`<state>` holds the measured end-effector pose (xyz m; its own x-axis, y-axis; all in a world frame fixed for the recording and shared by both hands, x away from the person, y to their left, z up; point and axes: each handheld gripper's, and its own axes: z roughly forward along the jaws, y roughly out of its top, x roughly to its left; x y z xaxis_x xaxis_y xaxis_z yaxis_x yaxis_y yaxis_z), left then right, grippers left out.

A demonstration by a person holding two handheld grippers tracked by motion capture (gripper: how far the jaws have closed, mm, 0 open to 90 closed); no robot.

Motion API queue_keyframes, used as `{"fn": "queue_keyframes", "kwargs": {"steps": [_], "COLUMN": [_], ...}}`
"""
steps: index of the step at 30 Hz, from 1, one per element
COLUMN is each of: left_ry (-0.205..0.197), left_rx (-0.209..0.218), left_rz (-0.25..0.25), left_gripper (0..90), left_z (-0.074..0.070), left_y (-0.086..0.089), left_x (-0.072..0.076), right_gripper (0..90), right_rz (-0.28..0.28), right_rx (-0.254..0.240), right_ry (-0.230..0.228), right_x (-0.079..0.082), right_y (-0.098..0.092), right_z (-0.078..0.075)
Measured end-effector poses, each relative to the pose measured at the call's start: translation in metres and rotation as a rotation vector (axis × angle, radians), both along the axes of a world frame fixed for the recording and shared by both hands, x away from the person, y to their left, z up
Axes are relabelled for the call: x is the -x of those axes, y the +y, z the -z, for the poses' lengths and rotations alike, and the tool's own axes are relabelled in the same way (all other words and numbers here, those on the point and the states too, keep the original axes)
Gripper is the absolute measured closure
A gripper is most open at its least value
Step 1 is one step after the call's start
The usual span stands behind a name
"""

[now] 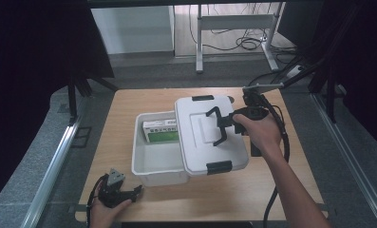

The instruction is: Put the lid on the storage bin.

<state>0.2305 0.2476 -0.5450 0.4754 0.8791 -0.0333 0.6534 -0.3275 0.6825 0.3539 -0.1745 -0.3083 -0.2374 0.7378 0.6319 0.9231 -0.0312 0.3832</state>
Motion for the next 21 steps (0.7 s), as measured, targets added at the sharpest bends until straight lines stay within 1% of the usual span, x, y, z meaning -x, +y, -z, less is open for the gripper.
{"fn": "queue_keyframes", "kwargs": {"steps": [4,13,14,16,21], "left_ry": [0.000,0.000,0.001,0.001,0.001], "left_rx": [0.000,0.000,0.000,0.000,0.000], "left_rz": [0.000,0.001,0.002,0.002,0.002], "left_gripper": [12.1,12.0,12.0,12.0,12.0], "left_z": [0.000,0.000,0.000,0.000,0.000], "left_y": [0.000,0.000,0.000,0.000,0.000], "left_x": [0.000,0.000,0.000,0.000,0.000], "right_gripper": [84.4,84.4,84.5,84.5,84.5], "right_rz": [-0.004,-0.019,-0.020,-0.020,-0.026], "right_rx": [-0.001,0.008,0.007,0.007,0.003], "right_ry": [0.006,0.010,0.016,0.012,0.029], "right_x": [-0.001,-0.005,-0.005,-0.007,-0.010], "right_y": [0.004,0.021,0.022,0.025,0.034], "right_z": [0.000,0.001,0.001,0.003,0.006]}}
